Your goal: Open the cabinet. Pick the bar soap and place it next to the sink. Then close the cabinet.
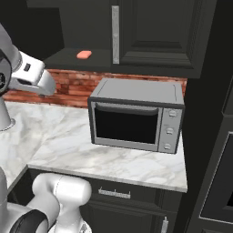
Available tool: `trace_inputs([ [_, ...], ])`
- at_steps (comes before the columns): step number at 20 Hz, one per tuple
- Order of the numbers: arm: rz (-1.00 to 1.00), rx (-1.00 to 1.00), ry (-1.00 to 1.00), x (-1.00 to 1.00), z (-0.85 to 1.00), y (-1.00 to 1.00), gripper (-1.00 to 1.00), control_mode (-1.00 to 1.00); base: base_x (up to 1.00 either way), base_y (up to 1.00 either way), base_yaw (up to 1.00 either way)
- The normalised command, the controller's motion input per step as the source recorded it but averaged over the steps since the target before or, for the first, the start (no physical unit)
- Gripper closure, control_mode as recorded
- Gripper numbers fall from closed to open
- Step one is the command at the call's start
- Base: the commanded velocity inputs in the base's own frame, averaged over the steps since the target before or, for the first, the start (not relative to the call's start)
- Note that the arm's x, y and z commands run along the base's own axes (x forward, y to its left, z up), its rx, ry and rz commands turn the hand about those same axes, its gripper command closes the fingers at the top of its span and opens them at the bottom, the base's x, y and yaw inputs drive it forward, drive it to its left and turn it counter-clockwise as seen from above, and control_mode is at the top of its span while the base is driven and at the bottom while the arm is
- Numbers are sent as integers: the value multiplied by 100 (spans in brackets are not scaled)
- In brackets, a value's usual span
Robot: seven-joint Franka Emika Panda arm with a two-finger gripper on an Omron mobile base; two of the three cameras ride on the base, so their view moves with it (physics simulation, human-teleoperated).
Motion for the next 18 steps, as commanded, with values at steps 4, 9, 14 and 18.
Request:
trace_inputs([
  [4, 0, -1, -24, 0, 0, 0, -100, -100, 0, 0, 0],
  [9, 0, -5, -25, 0, 8, 0, -100, -100, 0, 0, 0],
  [14, 0, -2, -8, 1, 43, 0, -100, -100, 0, 0, 0],
  [18, 0, 0, 0, 3, 50, 6, -100, -100, 0, 0, 0],
])
